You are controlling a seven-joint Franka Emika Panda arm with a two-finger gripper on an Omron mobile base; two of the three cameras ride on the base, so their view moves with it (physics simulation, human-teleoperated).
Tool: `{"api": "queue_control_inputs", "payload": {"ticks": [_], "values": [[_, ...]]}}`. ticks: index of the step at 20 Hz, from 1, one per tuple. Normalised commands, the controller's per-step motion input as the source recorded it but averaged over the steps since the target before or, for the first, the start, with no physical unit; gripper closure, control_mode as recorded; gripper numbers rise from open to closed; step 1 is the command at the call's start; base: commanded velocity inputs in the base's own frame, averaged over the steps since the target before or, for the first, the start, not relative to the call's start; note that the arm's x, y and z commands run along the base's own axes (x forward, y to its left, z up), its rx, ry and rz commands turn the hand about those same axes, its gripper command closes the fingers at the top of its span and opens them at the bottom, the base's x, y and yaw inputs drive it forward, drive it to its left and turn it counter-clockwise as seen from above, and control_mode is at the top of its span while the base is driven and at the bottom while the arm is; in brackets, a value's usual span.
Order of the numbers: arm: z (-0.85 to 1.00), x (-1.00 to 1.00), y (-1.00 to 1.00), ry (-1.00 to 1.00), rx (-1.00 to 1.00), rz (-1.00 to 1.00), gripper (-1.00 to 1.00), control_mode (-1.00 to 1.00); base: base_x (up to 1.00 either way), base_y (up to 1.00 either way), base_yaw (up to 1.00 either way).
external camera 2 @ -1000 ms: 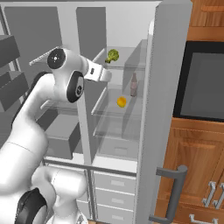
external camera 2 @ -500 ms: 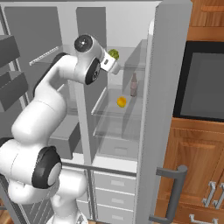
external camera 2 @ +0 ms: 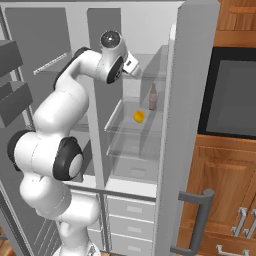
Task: Take the broccoli and mango from the fridge shelf and place them in the freezer drawer to begin freezing them.
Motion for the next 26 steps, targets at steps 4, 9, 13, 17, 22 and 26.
{"api": "queue_control_inputs", "payload": {"ticks": [4, 9, 13, 17, 22, 26], "values": [[-0.10, 0.58, -0.06, 0.00, 0.00, 0.03, -1.00, -1.00, 0.00, 0.00, 0.00], [-0.15, 0.52, -0.05, 0.00, 0.00, 0.05, -1.00, -1.00, 0.00, 0.00, 0.00], [-0.44, 0.33, 0.02, 0.05, -0.06, 0.03, -1.00, -1.00, 0.00, 0.00, 0.00], [-0.21, 0.12, -0.31, 0.02, -0.01, 0.12, -1.00, -1.00, 0.00, 0.00, 0.00], [0.00, 0.29, -0.47, 0.00, 0.01, 0.17, -1.00, -1.00, 0.00, 0.00, 0.00], [0.00, 0.51, -0.42, 0.00, 0.03, 0.16, -1.00, -1.00, 0.00, 0.00, 0.00]]}}
